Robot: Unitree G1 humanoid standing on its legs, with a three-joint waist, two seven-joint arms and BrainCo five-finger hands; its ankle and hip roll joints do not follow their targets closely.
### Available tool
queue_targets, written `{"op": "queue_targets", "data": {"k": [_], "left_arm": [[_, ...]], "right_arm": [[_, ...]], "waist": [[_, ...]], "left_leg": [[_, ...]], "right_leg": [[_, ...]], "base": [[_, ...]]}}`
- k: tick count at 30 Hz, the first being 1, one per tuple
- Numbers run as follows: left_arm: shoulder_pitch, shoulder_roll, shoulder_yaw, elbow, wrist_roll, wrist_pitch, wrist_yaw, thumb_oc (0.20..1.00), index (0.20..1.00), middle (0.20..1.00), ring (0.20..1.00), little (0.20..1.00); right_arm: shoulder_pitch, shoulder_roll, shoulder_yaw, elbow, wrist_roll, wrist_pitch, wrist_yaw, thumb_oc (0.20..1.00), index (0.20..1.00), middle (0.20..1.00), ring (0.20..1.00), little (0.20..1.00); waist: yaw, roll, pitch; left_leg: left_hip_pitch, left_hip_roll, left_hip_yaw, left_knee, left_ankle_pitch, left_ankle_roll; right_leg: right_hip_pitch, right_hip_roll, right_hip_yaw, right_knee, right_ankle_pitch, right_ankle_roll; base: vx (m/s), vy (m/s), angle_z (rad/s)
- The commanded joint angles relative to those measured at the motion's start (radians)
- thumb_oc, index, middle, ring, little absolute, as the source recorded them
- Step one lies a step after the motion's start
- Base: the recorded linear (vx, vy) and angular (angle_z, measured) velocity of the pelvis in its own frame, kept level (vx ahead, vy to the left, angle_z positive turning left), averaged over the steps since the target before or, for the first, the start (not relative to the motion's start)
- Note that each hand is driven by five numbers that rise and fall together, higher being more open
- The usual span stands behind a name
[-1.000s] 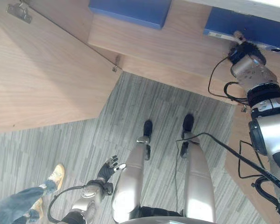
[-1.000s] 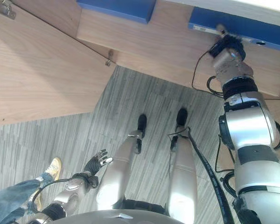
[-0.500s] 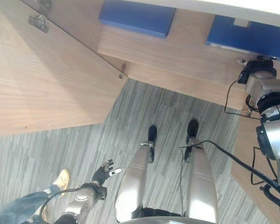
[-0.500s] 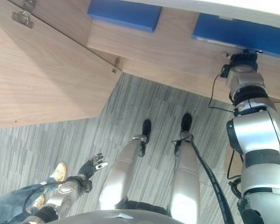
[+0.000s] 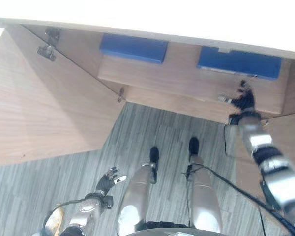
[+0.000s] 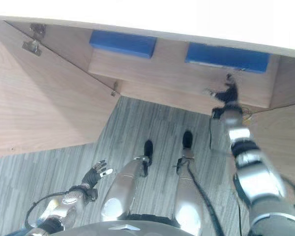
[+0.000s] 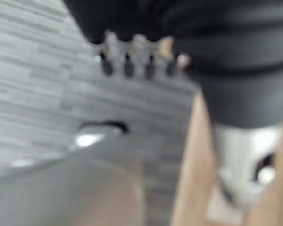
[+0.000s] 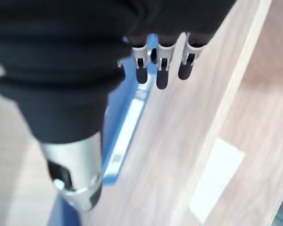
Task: Put the empty folder in the office cabinet
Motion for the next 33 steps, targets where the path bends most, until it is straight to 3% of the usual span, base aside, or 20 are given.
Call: {"op": "queue_targets", "data": {"k": [1,3,7,13,16,20,23,27,31,33], "left_arm": [[0.053,0.018,0.036,-0.014,0.028,-0.025,0.037,1.0,1.0,1.0,1.0,1.0],[0.044,-0.006,0.048,0.017,0.065,-0.032,0.044,1.0,1.0,1.0,1.0,1.0],[0.038,-0.028,0.068,0.054,0.052,-0.071,0.037,1.0,1.0,1.0,1.0,1.0],[0.042,-0.063,0.132,0.109,0.046,-0.103,0.018,1.0,1.0,1.0,1.0,1.0],[0.038,-0.061,0.147,0.103,0.068,-0.09,0.013,1.0,1.0,1.0,1.0,1.0],[0.051,-0.065,0.155,0.122,0.143,-0.057,0.022,1.0,1.0,1.0,1.0,1.0],[0.06,-0.065,0.156,0.137,0.135,-0.047,0.027,1.0,1.0,1.0,1.0,1.0],[0.064,-0.066,0.161,0.158,0.118,-0.041,0.04,1.0,1.0,1.0,1.0,1.0],[0.042,-0.06,0.181,0.175,0.075,-0.024,0.057,1.0,1.0,1.0,1.0,1.0],[0.027,-0.074,0.184,0.233,0.072,-0.053,0.068,1.0,1.0,1.0,1.0,1.0]], "right_arm": [[0.012,-0.052,-0.023,-0.062,-0.071,-0.048,-0.071,1.0,1.0,1.0,1.0,1.0],[0.172,-0.032,-0.01,-0.118,-0.192,-0.063,-0.07,1.0,1.0,1.0,1.0,1.0],[0.286,-0.027,0.0,-0.125,-0.262,-0.075,-0.124,1.0,1.0,1.0,1.0,1.0],[0.426,0.026,-0.035,-0.093,-0.251,-0.127,-0.117,1.0,1.0,1.0,1.0,1.0],[0.453,0.049,-0.05,-0.091,-0.243,-0.168,-0.171,1.0,1.0,1.0,1.0,1.0],[0.489,0.084,-0.077,-0.096,-0.248,-0.178,-0.146,1.0,1.0,1.0,1.0,1.0],[0.497,0.105,-0.07,-0.09,-0.283,-0.188,-0.15,1.0,1.0,1.0,1.0,1.0],[0.522,0.113,-0.053,-0.108,-0.354,-0.182,-0.155,1.0,1.0,1.0,1.0,1.0],[0.549,0.106,-0.028,-0.137,-0.436,-0.177,-0.244,1.0,1.0,1.0,1.0,1.0],[0.556,0.122,-0.024,-0.09,-0.426,-0.204,-0.339,1.0,1.0,1.0,1.0,1.0]], "waist": [[-0.013,-0.014,0.021],[-0.036,-0.038,-0.023],[-0.053,-0.063,-0.069],[-0.071,-0.099,-0.129],[-0.076,-0.109,-0.143],[-0.074,-0.116,-0.168],[-0.07,-0.116,-0.173],[-0.075,-0.099,-0.191],[-0.071,-0.061,-0.204],[-0.057,-0.043,-0.207]], "left_leg": [[0.07,0.001,0.029,0.078,-0.134,0.006],[0.135,-0.006,0.038,0.038,-0.153,0.014],[0.202,-0.021,0.046,-0.004,-0.176,0.028],[0.327,-0.043,0.058,-0.059,-0.219,0.047],[0.349,-0.047,0.061,-0.064,-0.23,0.061],[0.392,-0.054,0.062,-0.125,-0.193,0.067],[0.432,-0.048,0.085,-0.169,-0.174,0.069],[0.448,-0.026,0.126,-0.235,-0.136,0.073],[0.406,0.019,0.162,-0.289,-0.063,0.085],[0.388,0.04,0.177,-0.314,-0.04,0.093]], "right_leg": [[0.101,0.03,-0.006,-0.044,-0.119,-0.018],[0.15,0.02,-0.003,-0.098,-0.09,0.001],[0.188,0.006,-0.003,-0.151,-0.051,0.023],[0.238,-0.022,-0.024,-0.261,0.034,0.074],[0.24,-0.028,-0.032,-0.299,0.053,0.097],[0.22,-0.015,-0.069,-0.316,0.069,0.129],[0.226,-0.028,-0.126,-0.285,0.092,0.127],[0.248,-0.035,-0.131,-0.145,0.062,0.108],[0.306,-0.029,-0.126,0.005,-0.055,0.068],[0.365,-0.03,-0.15,0.051,-0.134,0.046]], "base": [[-0.15,0.181,-0.14],[-0.17,0.209,-0.02],[-0.2,0.174,-0.16],[-0.22,0.136,-0.03],[-0.19,0.059,-0.11],[-0.17,0.064,-0.15],[-0.11,0.058,-0.37],[-0.2,0.055,-0.71],[-0.33,-0.007,-0.26],[-0.26,-0.08,-0.47]]}}
